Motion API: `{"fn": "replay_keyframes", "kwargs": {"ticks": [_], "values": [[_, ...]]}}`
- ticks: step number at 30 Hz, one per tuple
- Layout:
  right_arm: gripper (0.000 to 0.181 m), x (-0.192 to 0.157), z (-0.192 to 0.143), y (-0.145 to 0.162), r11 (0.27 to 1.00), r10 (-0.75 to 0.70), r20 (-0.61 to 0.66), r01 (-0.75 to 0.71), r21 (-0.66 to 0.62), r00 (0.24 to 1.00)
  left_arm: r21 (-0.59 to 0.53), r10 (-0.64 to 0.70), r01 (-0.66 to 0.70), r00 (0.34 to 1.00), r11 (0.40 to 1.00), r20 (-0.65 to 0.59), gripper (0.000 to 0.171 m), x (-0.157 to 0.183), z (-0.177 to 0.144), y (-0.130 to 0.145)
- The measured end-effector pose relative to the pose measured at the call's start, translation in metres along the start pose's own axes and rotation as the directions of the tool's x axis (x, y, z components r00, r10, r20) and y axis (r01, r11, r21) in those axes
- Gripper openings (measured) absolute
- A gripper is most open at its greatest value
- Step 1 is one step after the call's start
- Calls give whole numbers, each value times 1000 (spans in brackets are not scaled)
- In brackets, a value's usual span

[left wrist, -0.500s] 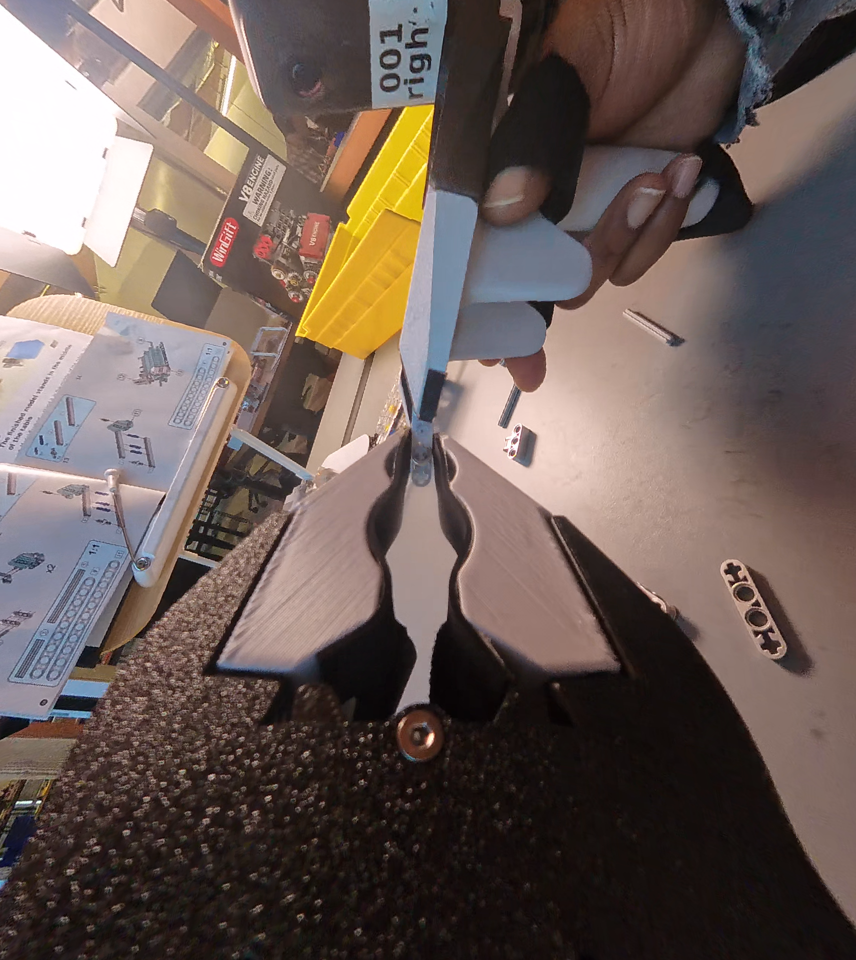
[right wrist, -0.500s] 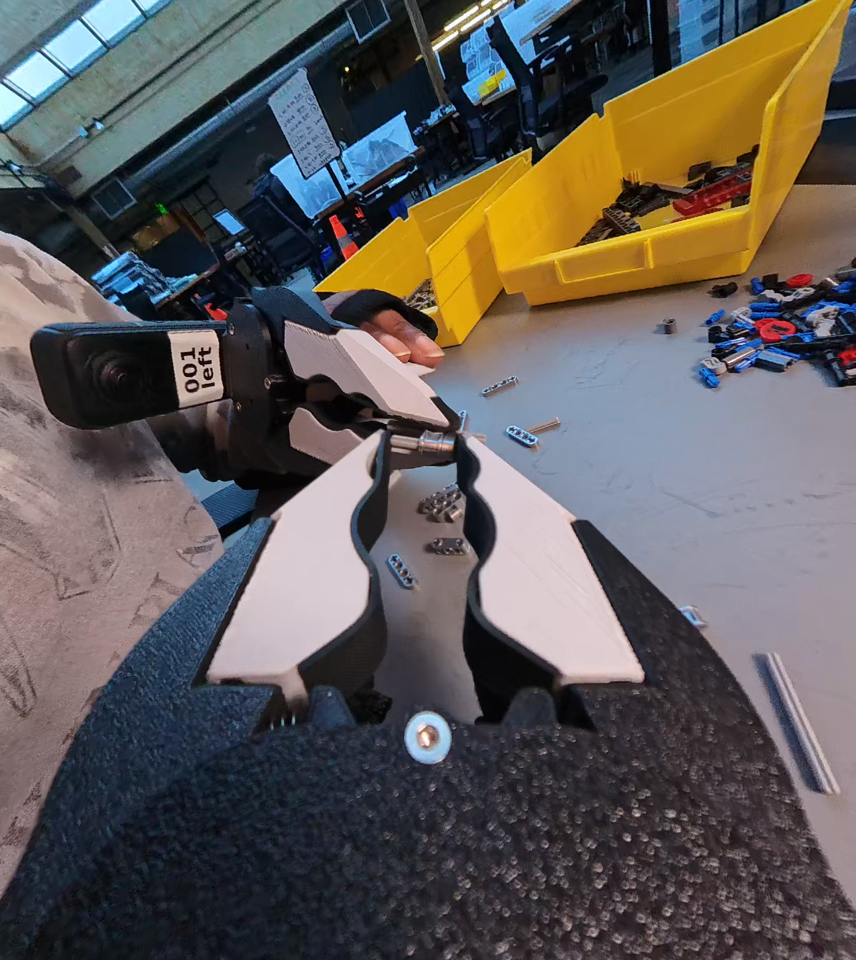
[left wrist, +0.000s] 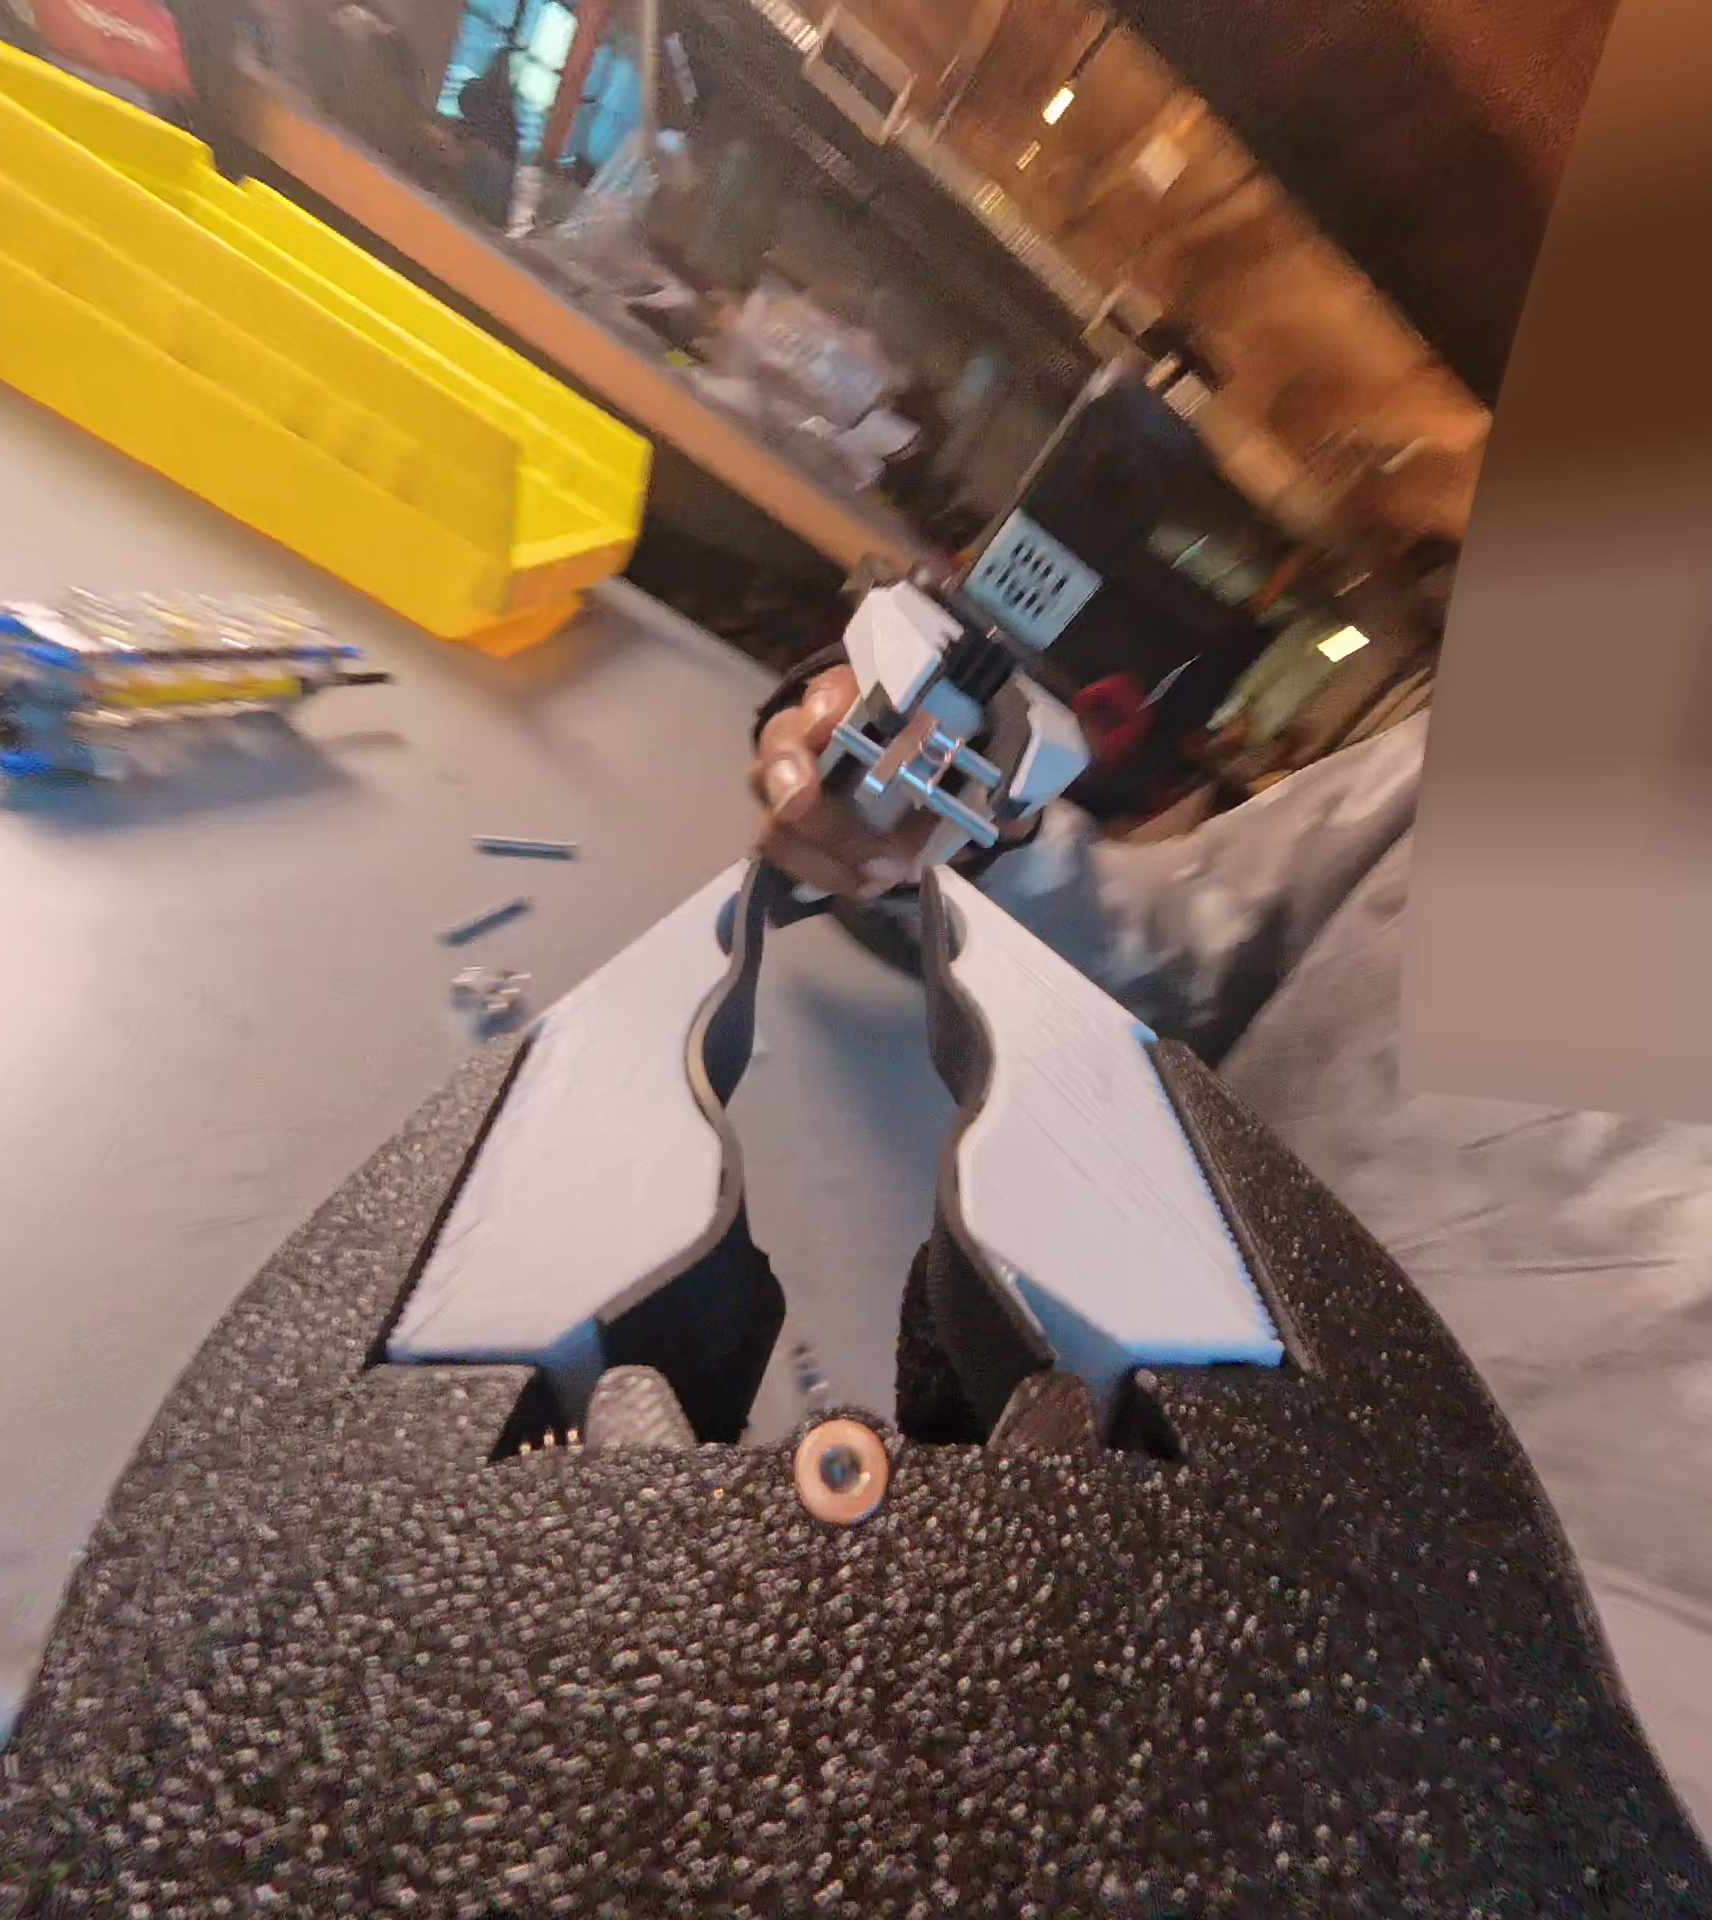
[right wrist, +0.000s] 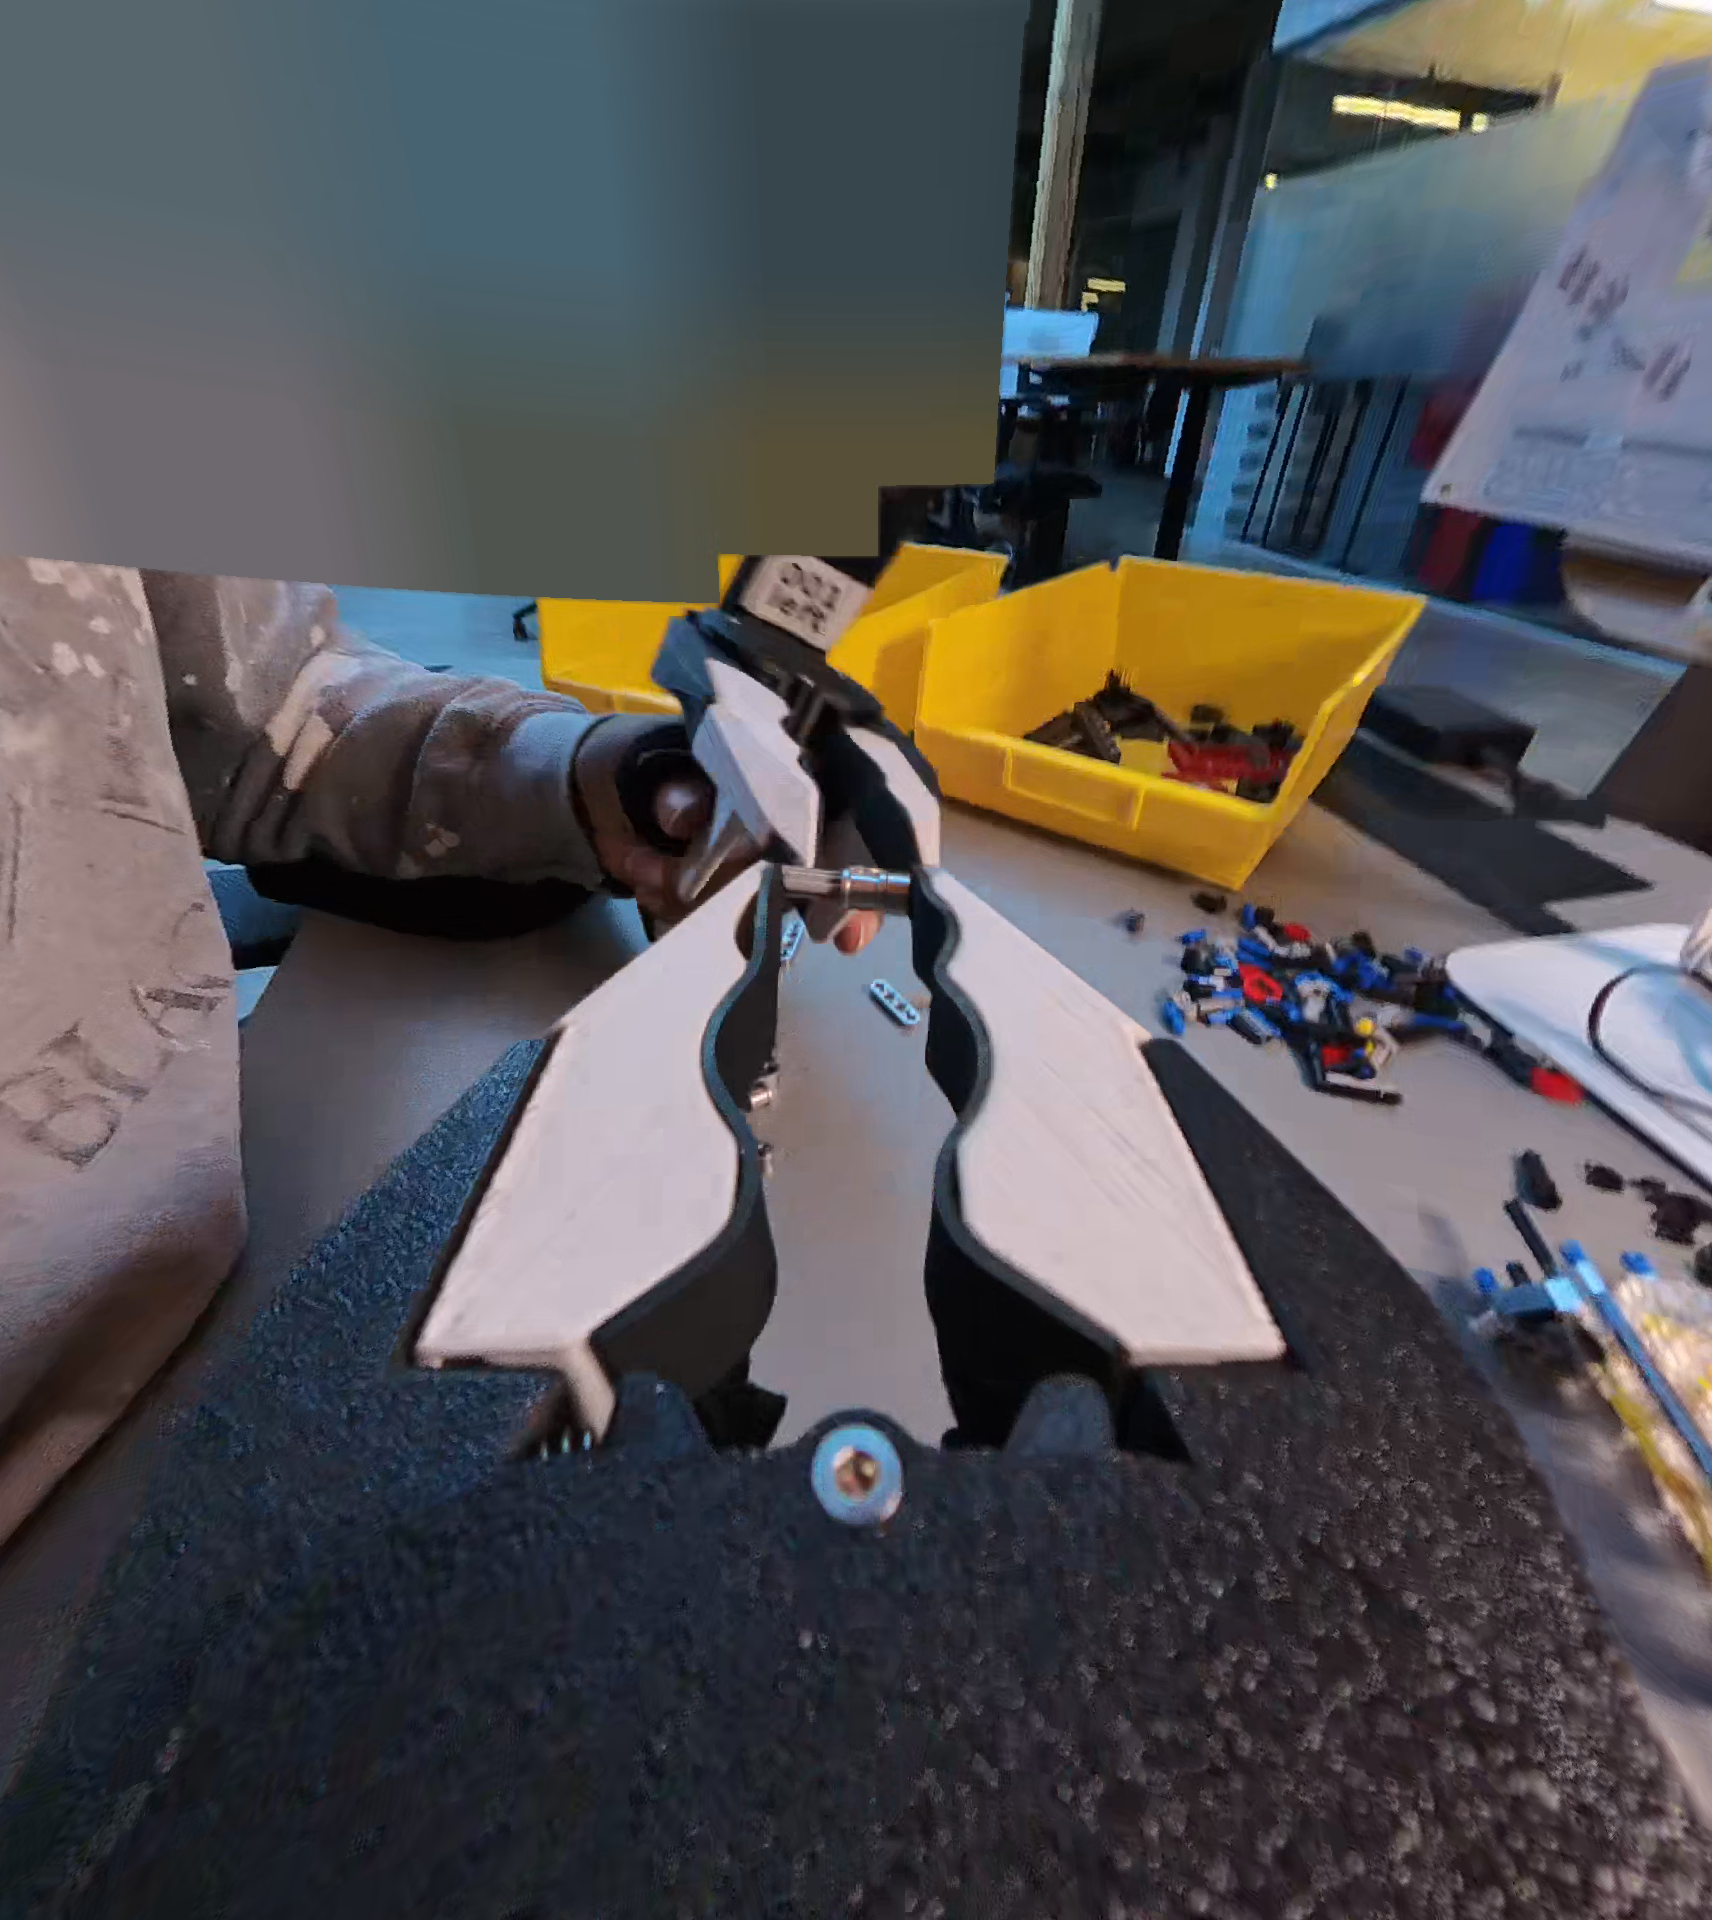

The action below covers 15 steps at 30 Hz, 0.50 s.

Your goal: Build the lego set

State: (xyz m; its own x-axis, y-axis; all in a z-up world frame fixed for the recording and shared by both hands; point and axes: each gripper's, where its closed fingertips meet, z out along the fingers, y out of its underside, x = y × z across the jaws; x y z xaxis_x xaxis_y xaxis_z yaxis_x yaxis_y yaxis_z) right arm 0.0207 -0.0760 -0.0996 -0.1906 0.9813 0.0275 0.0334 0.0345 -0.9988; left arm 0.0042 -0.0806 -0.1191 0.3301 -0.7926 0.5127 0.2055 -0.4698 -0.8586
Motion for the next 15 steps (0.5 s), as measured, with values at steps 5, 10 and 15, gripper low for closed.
{"fn": "replay_keyframes", "kwargs": {"ticks": [5, 10, 15], "values": [[22, -22, 4, -7, 980, -195, 22, 194, 35, 981, 44, -390, 443, 828, 895, -403, 34, 34, 7, -12], [22, -32, 8, -3, 978, -208, 57, 206, 38, 977, -17, -434, 481, 775, 877, -459, 14, 48, 17, -4], [22, -31, 7, -2, 977, -214, 59, 212, 36, 975, 6, -440, 495, 778, 869, -449, 8, 44, 15, -4]]}}
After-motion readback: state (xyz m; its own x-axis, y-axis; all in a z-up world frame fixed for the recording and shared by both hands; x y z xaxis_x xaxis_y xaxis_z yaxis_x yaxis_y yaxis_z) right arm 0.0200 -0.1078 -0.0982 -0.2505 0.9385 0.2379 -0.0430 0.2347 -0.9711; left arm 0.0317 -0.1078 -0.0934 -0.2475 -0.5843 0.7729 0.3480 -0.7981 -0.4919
